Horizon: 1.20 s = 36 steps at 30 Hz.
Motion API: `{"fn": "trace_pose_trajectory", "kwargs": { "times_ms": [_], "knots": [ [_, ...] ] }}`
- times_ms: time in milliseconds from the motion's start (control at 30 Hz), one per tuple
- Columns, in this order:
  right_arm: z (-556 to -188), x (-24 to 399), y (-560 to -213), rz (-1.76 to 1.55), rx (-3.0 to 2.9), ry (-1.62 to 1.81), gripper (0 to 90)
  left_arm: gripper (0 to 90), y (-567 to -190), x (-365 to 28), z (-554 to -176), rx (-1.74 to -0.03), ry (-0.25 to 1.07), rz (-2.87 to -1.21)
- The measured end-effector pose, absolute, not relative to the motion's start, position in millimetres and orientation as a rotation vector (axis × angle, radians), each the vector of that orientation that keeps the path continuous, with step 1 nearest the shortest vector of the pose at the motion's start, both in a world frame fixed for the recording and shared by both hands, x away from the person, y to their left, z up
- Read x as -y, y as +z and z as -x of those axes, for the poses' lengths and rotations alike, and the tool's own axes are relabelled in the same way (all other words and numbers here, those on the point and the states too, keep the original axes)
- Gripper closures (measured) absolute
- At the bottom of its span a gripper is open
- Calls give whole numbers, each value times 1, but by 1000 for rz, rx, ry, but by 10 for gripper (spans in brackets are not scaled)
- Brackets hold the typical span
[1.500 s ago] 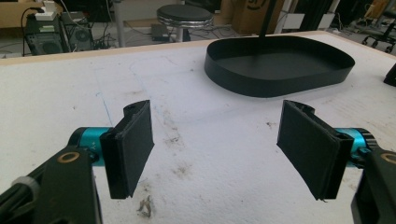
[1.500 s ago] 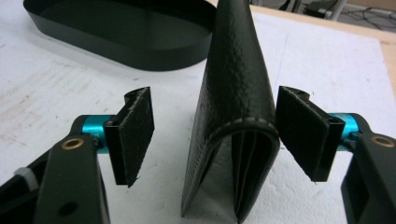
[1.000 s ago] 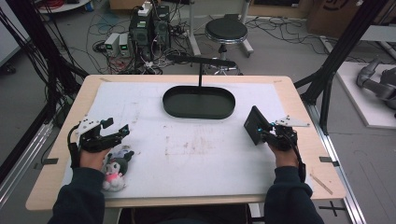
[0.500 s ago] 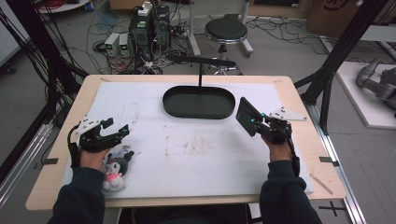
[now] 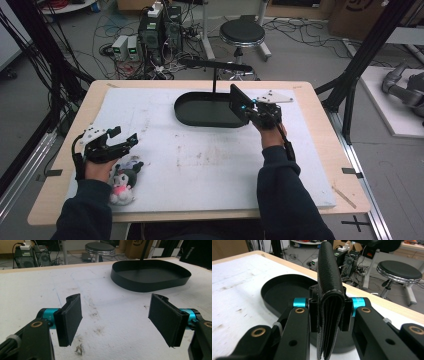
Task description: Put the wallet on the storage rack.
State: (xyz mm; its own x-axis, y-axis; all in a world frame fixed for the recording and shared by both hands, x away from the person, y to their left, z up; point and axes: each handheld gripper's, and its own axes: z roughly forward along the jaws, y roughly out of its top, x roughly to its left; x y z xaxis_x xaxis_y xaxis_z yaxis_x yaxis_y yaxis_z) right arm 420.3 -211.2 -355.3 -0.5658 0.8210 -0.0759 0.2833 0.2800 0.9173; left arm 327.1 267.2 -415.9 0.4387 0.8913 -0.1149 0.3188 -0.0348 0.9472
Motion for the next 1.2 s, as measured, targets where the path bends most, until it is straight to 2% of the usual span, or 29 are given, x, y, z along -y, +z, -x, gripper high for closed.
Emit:
{"fn": "trace_pose_trajectory", "kwargs": {
  "times_ms": [533, 833, 1200],
  "knots": [
    [-485, 173, -385, -1055, -2017, 1034, 768, 266, -417, -268, -328, -1087, 645, -1589],
    [-496, 167, -395, -1076, -1965, 962, 768, 266, -416, -268, -328, -1087, 645, -1582],
    [-495, 150, -403, -1088, -1981, 1033, 766, 266, -416, -267, -328, -1084, 645, -1588]
  ]
}}
